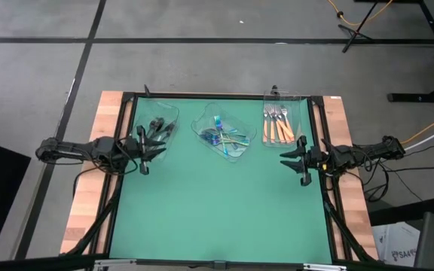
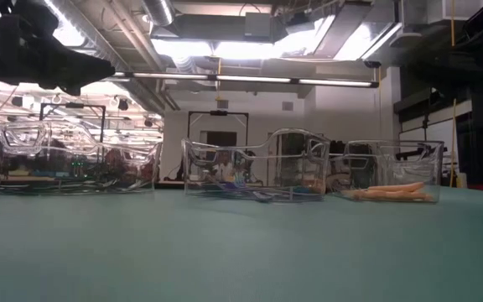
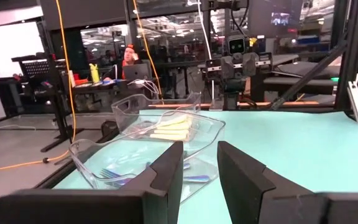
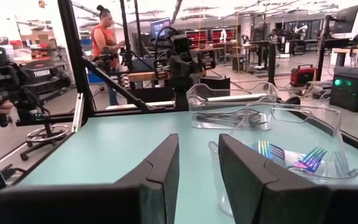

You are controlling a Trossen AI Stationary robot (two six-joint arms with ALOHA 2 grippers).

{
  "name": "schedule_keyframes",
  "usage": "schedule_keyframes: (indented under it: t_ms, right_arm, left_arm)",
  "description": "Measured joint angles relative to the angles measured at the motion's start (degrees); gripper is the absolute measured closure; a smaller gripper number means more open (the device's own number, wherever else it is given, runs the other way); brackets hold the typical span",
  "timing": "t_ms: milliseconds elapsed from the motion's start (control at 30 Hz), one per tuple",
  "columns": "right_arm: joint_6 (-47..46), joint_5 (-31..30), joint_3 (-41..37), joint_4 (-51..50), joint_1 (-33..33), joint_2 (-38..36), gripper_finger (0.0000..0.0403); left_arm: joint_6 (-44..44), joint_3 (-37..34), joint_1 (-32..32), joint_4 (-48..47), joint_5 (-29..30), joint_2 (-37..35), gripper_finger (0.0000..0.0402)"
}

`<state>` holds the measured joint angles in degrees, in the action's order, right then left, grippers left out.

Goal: Sort silverware by color (type)
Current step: Return to Home Position

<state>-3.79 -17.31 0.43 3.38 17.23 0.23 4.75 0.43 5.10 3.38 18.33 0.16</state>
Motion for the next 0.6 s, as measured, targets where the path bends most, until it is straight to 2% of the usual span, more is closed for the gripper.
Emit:
schedule_keyframes:
  t_ms: [600]
  right_arm:
    - [4.15, 0.34, 0.0, -0.02, 0.0, 0.0, 0.0297]
  left_arm:
    - [-1.51, 0.0, 0.0, -0.04, -0.24, 0.27, 0.0309]
